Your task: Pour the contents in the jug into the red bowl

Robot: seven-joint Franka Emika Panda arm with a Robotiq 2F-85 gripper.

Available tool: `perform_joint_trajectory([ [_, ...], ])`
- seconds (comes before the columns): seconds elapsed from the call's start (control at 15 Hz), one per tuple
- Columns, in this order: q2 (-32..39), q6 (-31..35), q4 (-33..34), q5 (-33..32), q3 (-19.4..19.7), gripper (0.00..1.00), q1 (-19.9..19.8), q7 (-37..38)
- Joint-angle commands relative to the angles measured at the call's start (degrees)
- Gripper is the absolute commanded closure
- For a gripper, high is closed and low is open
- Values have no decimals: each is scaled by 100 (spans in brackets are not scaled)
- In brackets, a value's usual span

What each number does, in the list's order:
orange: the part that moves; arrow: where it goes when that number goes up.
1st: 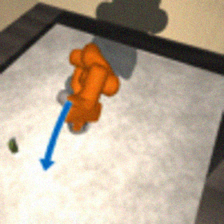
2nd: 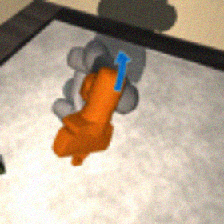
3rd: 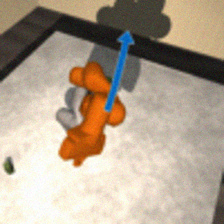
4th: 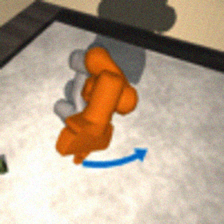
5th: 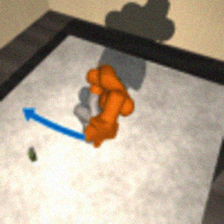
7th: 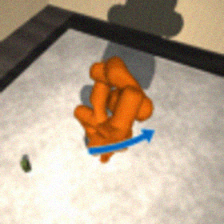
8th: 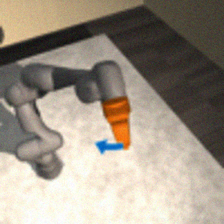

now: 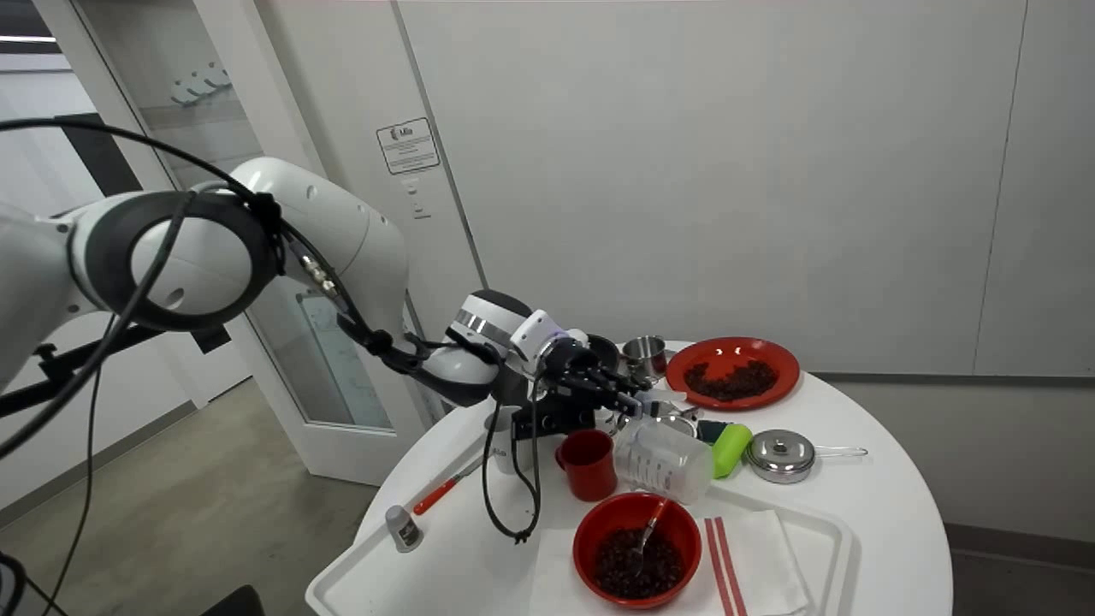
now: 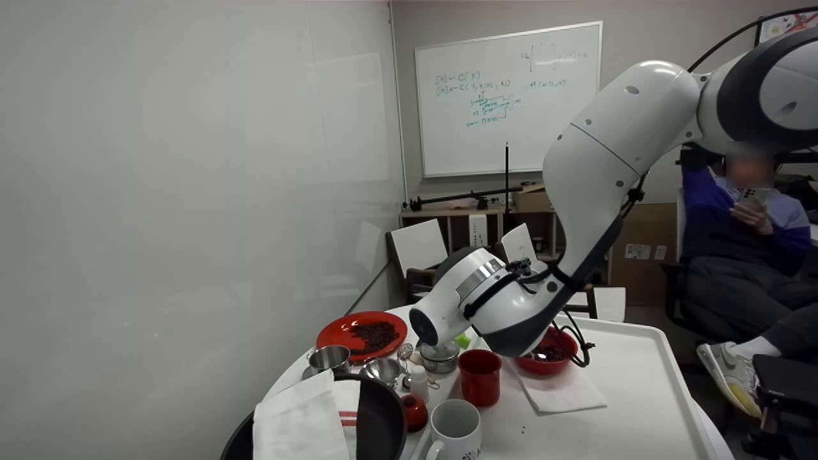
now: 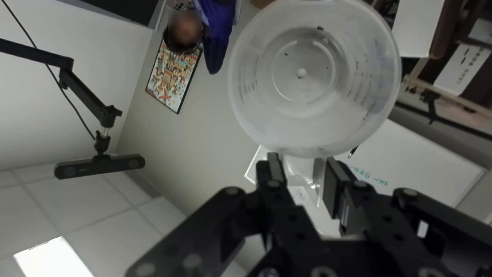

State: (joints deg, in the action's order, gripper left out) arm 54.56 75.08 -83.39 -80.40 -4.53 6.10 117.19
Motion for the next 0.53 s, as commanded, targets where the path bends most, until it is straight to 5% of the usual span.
perform_joint_trajectory([
  [0.0,-798,763,-594,423,-161,89,-221,-581],
  [0.47,-1894,2412,-1499,1245,-236,89,-432,-1525],
])
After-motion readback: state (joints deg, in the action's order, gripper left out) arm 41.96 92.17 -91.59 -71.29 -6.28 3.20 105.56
